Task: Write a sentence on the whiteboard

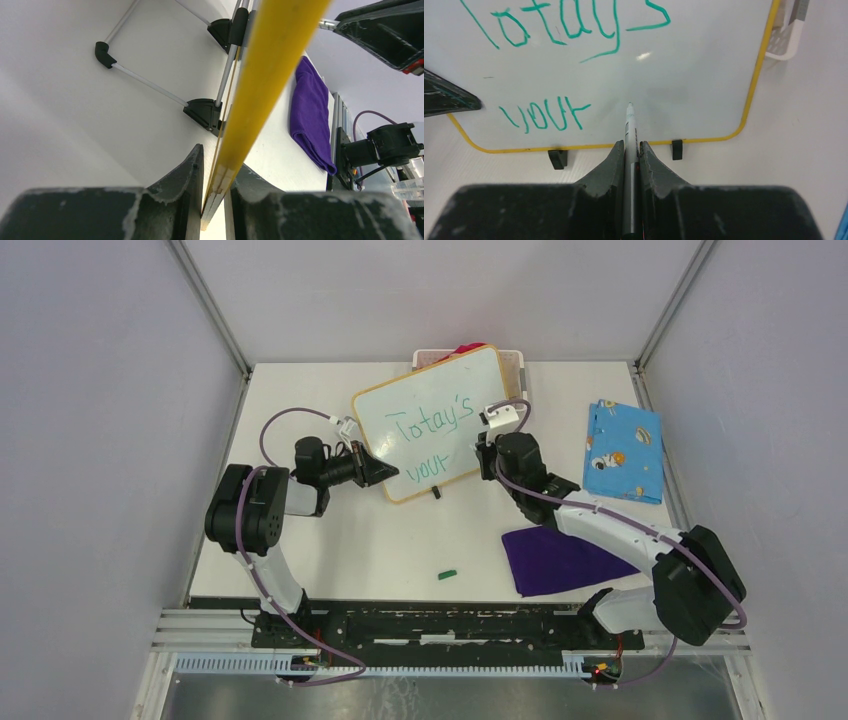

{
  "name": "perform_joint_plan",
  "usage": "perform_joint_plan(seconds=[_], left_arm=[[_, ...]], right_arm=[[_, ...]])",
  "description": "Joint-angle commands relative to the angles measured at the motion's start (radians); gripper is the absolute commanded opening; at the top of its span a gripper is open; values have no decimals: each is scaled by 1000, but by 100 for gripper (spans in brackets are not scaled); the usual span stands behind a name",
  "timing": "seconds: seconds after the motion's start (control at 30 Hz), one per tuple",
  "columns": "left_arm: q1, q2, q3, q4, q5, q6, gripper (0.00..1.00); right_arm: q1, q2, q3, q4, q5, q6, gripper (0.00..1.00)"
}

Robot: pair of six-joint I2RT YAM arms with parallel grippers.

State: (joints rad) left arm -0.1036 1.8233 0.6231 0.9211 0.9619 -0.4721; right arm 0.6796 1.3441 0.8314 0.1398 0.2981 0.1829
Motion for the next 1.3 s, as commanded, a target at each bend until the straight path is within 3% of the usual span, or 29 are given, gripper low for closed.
perform_joint_plan(seconds=[0.0, 0.27, 1.27], left_arm=[[-8, 21, 8, -57, -62, 60, 25], [-8, 21, 10, -58, -62, 60, 25], [-8, 21, 11, -63, -63, 62, 25]], right_arm=[[-19, -1, -30, 89, 15, 9, 0], [-19, 11, -64, 184, -56, -18, 0], [-19, 116, 37, 119, -23, -37, 0]])
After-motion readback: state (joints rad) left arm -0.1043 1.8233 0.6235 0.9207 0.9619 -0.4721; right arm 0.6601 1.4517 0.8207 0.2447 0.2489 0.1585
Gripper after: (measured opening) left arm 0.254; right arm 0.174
